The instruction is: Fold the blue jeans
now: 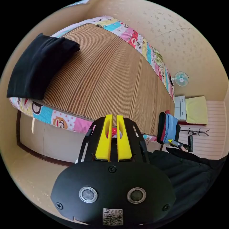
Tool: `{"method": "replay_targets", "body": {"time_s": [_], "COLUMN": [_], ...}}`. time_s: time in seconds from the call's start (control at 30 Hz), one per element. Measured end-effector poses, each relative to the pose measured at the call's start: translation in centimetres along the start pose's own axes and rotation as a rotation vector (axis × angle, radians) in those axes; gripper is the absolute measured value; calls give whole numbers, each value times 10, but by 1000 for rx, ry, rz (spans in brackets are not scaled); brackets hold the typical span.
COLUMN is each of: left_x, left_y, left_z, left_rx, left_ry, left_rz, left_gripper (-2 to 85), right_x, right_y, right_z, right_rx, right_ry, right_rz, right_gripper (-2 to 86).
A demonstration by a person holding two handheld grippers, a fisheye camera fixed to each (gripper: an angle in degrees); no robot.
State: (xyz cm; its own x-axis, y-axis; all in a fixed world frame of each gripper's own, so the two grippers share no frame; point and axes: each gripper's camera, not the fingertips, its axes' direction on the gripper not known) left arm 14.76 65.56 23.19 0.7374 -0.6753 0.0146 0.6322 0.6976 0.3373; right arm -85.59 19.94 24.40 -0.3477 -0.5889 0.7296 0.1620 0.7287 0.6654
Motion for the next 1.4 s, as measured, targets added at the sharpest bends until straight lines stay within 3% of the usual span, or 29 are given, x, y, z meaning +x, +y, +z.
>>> {"method": "replay_targets", "body": {"time_s": [0.2, 0.3, 0.47, 0.6, 0.73, 0.87, 1.0, 1.1, 1.17, 1.23, 1.4], "left_x": [103, 131, 146, 134, 111, 77, 51, 47, 48, 49, 64], "left_y": [18, 31, 51, 82, 109, 133, 149, 148, 146, 140, 103], "left_z": [-7, -15, -29, -53, -71, -82, -92, -103, -111, -118, -137], "left_rx": [68, 124, 209, 342, 452, 515, 561, 574, 598, 614, 581], "left_ry": [-17, -9, 99, 161, 140, 112, 119, 124, 119, 130, 277], "left_rz": [396, 464, 387, 277, 191, 70, -51, -46, -36, -15, 125], "left_gripper": [-3, -8, -10, -10, -10, -10, -10, -10, -9, -8, 13], "right_x": [26, 53, 115, 147, 189, 198, 196, 183, 173, 159, 46], "right_y": [35, 36, 24, 3, 8, 48, 72, 77, 60, 36, 2], "right_z": [-26, -63, -115, -112, -64, -20, -12, -40, -76, -123, -278], "right_rx": [102, 229, 423, 464, 405, 535, 606, 760, 937, 997, 903], "right_ry": [-44, -67, -169, -266, -409, -770, -940, -1137, -1446, -1582, -1591], "right_rz": [104, 160, 324, 485, 923, 1136, 1217, 1142, 967, 760, 78], "right_gripper": [4, 6, 18, 41, 77, 75, 45, 34, 28, 26, 20]}}
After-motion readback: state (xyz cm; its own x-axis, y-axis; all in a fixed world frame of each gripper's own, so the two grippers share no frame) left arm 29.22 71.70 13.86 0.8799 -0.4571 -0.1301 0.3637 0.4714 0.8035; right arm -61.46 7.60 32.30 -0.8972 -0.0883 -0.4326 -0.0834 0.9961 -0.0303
